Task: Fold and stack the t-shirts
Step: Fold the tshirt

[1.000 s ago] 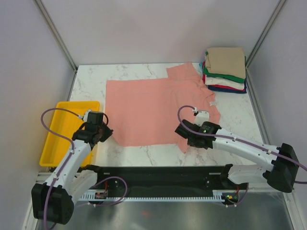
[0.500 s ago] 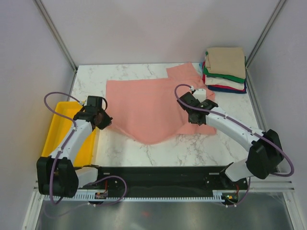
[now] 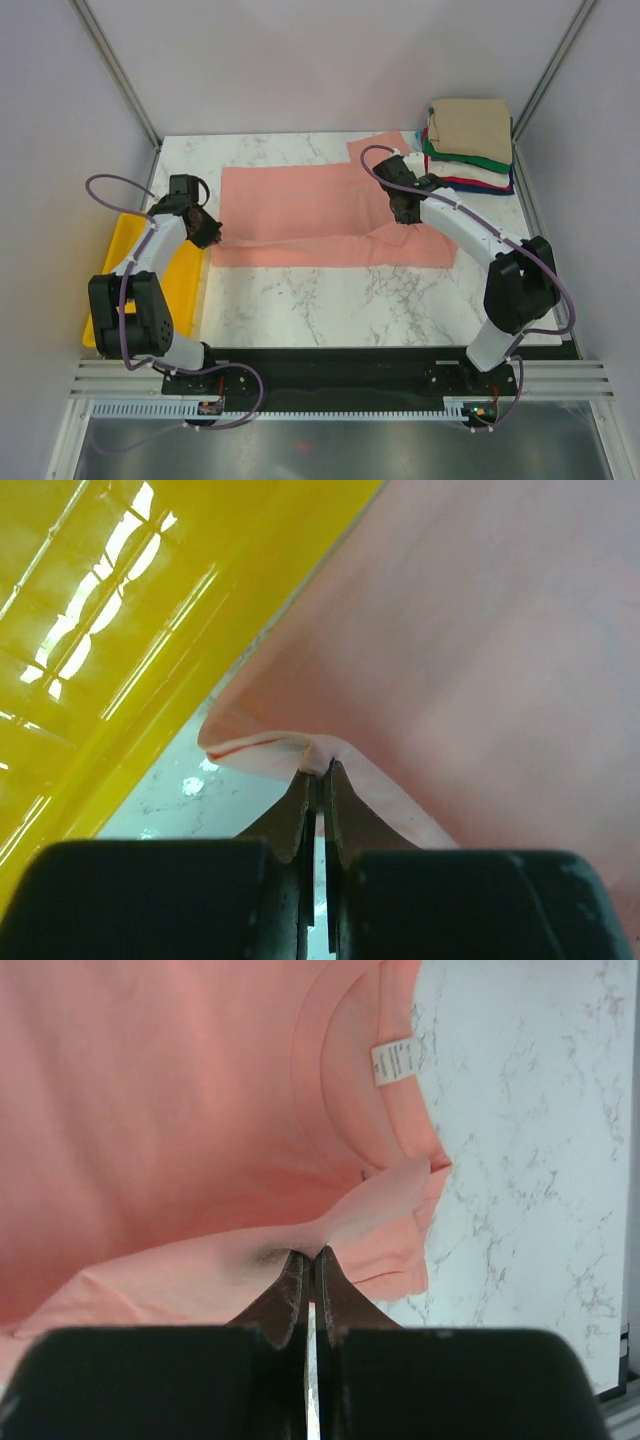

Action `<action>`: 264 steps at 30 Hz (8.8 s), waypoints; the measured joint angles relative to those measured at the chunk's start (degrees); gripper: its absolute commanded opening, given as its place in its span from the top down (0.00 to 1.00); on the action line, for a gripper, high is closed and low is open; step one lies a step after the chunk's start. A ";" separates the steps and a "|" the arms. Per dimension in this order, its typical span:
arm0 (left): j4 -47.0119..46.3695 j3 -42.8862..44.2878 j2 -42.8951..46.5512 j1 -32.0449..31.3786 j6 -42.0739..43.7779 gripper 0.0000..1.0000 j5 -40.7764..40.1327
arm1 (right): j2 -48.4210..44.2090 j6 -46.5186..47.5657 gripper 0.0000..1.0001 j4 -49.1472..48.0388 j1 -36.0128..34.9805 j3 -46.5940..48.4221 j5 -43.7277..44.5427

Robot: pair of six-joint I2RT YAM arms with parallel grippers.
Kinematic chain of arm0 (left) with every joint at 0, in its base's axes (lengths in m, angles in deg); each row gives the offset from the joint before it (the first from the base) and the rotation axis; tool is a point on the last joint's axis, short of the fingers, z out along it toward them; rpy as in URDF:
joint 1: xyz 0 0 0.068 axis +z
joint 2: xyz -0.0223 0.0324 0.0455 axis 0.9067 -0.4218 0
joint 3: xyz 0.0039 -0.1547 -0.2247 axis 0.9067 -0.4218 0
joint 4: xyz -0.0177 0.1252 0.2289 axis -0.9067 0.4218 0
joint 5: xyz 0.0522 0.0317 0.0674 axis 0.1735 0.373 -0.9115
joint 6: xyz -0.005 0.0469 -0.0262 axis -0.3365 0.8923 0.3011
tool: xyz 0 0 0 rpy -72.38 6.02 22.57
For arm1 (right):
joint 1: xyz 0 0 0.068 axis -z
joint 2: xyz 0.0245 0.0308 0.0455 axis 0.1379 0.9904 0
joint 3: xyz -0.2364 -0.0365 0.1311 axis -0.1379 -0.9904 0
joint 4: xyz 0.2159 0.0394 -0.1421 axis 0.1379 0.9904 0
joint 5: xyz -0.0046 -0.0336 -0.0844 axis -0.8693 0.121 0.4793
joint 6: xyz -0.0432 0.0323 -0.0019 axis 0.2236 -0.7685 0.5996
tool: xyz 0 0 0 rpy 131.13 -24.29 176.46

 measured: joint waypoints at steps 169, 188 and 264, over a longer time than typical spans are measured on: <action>6.23 -10.36 36.35 -4.50 13.90 0.29 8.70 | 16.31 -6.95 0.37 -25.53 9.46 5.88 -27.78; 6.19 -10.49 35.54 -4.50 14.29 0.31 10.05 | 55.30 6.27 0.16 -18.73 10.16 56.96 -12.94; 4.92 55.34 -51.84 -3.30 18.16 0.54 -1.99 | 13.94 1.79 1.00 -27.67 10.25 0.37 -25.55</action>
